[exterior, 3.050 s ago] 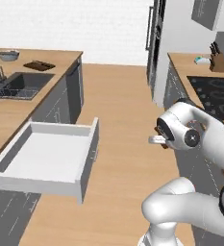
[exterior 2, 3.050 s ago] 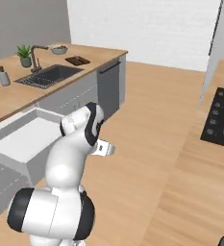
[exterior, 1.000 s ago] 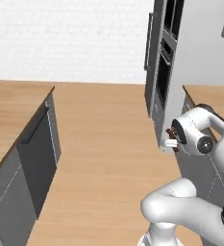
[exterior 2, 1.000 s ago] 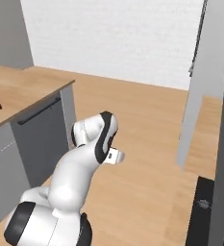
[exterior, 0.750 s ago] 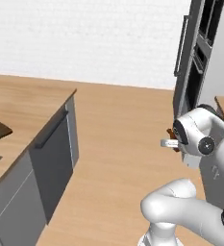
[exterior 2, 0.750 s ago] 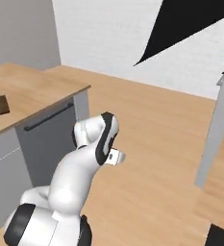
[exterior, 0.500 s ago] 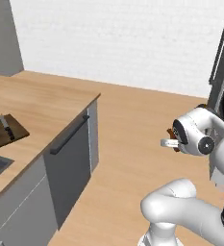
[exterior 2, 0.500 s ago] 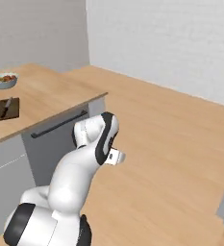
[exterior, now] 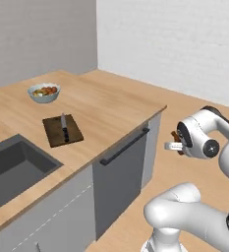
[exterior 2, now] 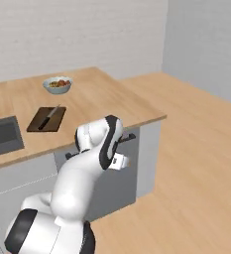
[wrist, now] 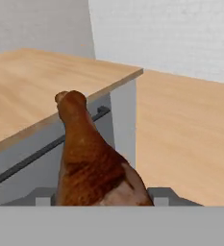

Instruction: Pick up the knife from the drawer and place it on the cutting board. Then place the meat from the plate to the cutting board.

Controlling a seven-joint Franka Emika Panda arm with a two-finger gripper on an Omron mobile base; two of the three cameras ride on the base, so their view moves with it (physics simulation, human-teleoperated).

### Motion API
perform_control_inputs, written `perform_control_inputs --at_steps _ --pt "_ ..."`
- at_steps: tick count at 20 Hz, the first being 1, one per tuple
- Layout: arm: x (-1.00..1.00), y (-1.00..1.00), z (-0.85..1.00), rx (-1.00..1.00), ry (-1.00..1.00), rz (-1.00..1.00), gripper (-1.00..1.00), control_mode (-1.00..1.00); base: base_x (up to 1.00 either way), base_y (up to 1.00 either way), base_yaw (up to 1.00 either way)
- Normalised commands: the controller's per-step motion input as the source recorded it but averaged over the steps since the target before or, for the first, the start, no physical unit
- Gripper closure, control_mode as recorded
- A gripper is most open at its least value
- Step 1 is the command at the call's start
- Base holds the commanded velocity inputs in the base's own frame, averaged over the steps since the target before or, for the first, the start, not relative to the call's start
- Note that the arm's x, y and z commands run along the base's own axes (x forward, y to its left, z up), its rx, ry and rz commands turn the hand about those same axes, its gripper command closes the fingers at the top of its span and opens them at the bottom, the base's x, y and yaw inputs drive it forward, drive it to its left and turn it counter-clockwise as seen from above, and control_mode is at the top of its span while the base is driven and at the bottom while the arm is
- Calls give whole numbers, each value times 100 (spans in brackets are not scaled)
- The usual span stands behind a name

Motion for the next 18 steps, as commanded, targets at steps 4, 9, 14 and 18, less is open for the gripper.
perform_control_inputs --at_steps 4,9,14,18 --pt "0 0 0 0 0 0 100 100 52 45 35" --pt "0 0 0 0 0 0 100 100 63 14 25" --pt "0 0 0 0 0 0 100 100 66 0 33" --pt "0 0 0 0 0 0 100 100 41 0 32"
